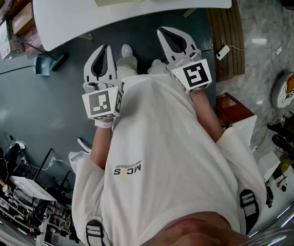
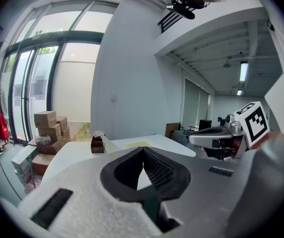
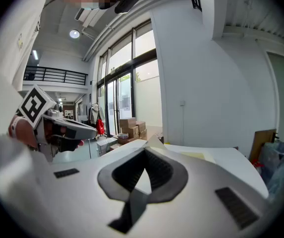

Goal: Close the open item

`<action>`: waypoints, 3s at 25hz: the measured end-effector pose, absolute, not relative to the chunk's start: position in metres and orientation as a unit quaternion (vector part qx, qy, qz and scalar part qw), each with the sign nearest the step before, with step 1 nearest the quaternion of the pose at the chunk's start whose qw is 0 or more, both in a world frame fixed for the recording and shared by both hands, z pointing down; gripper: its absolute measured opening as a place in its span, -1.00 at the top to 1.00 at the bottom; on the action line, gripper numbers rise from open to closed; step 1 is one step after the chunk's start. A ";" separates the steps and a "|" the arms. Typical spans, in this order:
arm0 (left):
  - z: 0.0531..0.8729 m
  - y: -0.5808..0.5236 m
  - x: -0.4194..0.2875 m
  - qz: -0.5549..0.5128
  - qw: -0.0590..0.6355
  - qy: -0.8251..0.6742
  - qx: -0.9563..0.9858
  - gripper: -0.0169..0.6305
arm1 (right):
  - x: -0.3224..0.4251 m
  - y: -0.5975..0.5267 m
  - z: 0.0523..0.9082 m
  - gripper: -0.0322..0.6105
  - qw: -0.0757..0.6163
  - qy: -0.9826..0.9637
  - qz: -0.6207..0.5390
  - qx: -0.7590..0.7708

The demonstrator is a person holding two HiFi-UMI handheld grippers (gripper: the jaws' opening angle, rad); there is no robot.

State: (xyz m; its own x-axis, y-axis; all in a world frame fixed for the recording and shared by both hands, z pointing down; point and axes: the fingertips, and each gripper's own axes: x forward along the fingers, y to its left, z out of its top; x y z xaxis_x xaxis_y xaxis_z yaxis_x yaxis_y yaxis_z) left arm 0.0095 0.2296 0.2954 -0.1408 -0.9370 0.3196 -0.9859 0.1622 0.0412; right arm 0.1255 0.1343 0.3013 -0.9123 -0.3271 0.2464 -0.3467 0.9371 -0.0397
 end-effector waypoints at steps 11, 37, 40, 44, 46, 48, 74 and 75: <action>0.290 0.277 0.061 0.088 0.137 -0.740 0.653 0.87 | 0.167 0.178 0.296 0.85 0.120 -0.977 0.017 0.176; 0.294 0.407 -0.084 0.041 0.145 -0.766 0.625 0.87 | 0.048 0.276 0.283 0.85 0.112 -0.974 -0.015 0.194; 0.296 0.397 -0.097 0.036 0.154 -0.769 0.619 0.87 | 0.036 0.268 0.287 0.85 0.119 -0.974 -0.018 0.192; 0.305 0.371 -0.109 0.041 0.163 -0.761 0.626 0.87 | 0.021 0.248 0.289 0.85 0.114 -0.974 -0.011 0.195; 0.304 0.353 -0.116 0.051 0.161 -0.761 0.627 0.87 | 0.013 0.232 0.293 0.85 0.113 -0.975 -0.009 0.193; 0.301 0.336 -0.122 0.056 0.160 -0.764 0.623 0.87 | 0.006 0.216 0.301 0.82 0.119 -0.975 -0.008 0.187; 0.313 0.099 -0.178 0.100 0.184 -0.779 0.591 0.87 | -0.079 0.013 0.337 0.70 0.148 -0.986 0.030 0.071; 0.314 0.104 -0.179 0.096 0.190 -0.781 0.587 0.87 | -0.078 0.018 0.340 0.70 0.154 -0.985 0.033 0.068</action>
State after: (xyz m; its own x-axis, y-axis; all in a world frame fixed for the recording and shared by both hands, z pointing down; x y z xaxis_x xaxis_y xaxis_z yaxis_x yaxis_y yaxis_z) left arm -0.1787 0.1043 0.3141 -0.2379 -0.8810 0.4089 -0.9538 0.2915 0.0733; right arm -0.0784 0.0185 0.3395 -0.9433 -0.1242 0.3079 -0.1444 0.9886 -0.0437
